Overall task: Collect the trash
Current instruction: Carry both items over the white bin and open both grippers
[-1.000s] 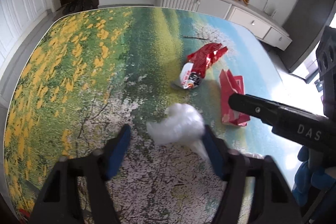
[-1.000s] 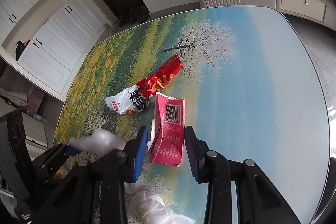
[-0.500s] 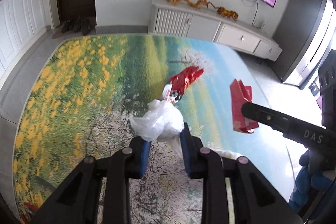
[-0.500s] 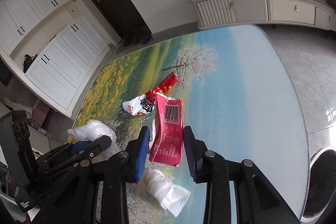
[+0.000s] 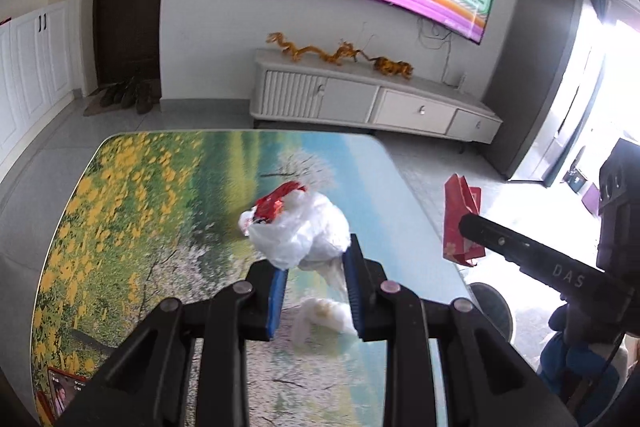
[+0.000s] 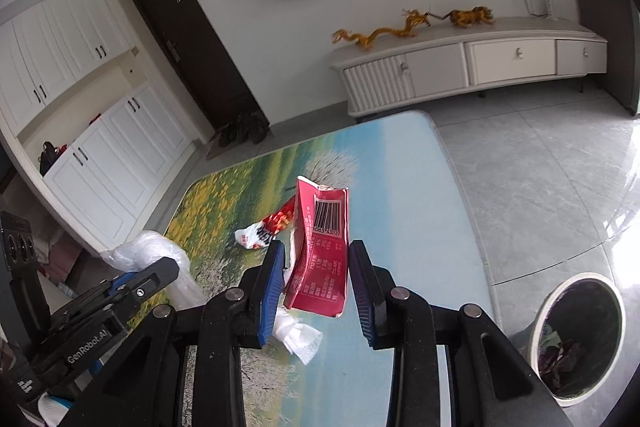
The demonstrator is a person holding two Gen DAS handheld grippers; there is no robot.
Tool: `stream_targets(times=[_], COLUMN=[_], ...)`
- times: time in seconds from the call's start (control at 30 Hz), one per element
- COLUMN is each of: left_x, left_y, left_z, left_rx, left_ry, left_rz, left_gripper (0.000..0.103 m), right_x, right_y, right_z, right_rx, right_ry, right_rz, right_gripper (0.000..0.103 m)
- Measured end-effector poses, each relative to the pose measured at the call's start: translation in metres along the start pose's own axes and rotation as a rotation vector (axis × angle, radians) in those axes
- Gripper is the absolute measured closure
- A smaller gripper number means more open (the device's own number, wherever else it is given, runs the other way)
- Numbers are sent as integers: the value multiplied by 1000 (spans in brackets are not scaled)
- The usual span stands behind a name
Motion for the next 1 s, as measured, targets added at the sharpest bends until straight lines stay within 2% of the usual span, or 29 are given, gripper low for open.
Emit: stream_targets(times=[0.23, 0.4, 0.47, 0.73, 1.0], left_x=[-14, -5, 1, 47, 109], left_y=[-29, -45, -49, -53, -35], left_z=[-49, -93, -113, -201, -272], left_rx=[66, 126, 154, 272, 341], left_ry=[81, 147, 169, 264, 350], left_rz=[-53, -49, -41, 31, 155], left_gripper=[78, 78, 78, 78, 77], right_x=[-48, -70, -77, -101, -105], right_y=[-18, -29, -32, -34, -23], right_z=[-38, -74, -91, -158, -232], right_rx=[62, 124, 139, 215, 349], right_ry=[53, 118, 168, 325, 418], right_rz=[-124, -192, -213, -266, -248], right_gripper=[72, 72, 71, 71, 70])
Point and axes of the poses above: each gripper's, at about its wrist camera, not at the fingertips, and x roughly the way its jaws point, z to its left, y to its underside, the point moved 6 cm from there along x, roughly the way its jaws point, and after that the axes turned 13 degrees about x, right-handed, at the moved point
